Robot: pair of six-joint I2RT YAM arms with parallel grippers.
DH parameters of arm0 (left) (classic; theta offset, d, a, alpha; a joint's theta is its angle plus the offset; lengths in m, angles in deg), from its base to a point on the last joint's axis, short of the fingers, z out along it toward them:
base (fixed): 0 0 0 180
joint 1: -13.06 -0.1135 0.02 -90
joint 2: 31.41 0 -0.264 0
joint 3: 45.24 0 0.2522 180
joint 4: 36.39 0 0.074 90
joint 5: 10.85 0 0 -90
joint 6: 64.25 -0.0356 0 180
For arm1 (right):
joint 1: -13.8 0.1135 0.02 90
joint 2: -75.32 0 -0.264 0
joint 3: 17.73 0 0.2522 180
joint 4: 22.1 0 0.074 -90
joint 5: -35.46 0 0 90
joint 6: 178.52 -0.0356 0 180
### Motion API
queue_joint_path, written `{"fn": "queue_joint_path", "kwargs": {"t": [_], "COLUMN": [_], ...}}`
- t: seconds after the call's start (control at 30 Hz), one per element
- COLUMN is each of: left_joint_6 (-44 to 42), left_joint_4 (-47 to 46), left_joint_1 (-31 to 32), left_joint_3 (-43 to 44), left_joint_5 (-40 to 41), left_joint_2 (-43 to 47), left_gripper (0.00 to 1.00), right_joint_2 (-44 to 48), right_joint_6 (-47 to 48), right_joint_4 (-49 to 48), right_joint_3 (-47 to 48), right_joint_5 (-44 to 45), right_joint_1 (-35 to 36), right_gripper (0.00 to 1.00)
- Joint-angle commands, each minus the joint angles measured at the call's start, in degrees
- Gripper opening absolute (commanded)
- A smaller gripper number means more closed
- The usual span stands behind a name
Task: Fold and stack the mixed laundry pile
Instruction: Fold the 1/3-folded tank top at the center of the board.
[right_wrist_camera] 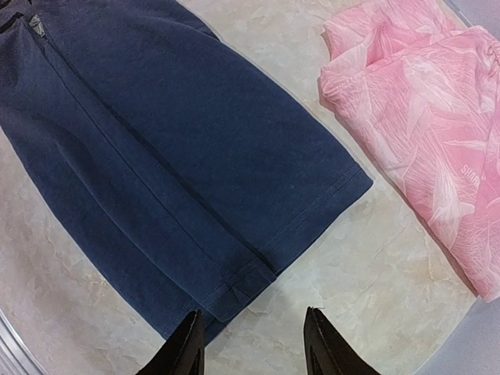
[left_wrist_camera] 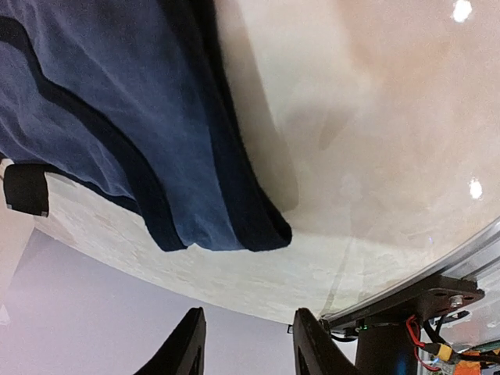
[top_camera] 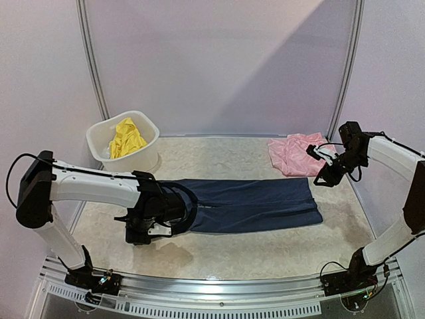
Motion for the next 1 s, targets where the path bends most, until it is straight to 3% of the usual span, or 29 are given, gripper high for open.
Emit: {"fn": "queue_joint_path", "kwargs": {"t": [0.0, 0.6, 0.87, 0.97], "left_joint_6": [-0.8, -0.7, -0.6, 0.2], "left_joint_4": [-1.1, -5.6, -5.6, -3.9], "left_joint_1": [0.8, 2.6, 2.9, 2.8], "left_joint_3": [-1.5, -1.4, 0.1, 1.7], "left_joint_5": [2.5, 0.5, 4.2, 5.7], "left_joint_2": [-0.8, -13.0, -16.4, -15.8], "left_gripper": [0.40, 0.32, 0.01, 0.00], "right_joint_2": [-0.6, -0.5, -0.6, -0.2], "right_joint_6": [1.0, 2.1, 1.9, 2.0], "right_joint_4": [0.6, 1.2, 0.6, 0.7], "right_joint_3": [-0.8, 0.2, 0.1, 0.1], "right_joint_5": [-2.1, -2.0, -2.1, -1.7], "right_joint_1": [-0.2, -0.3, -0.2, -0.2], "right_gripper": [0.44, 0.44, 0.44, 0.44]}}
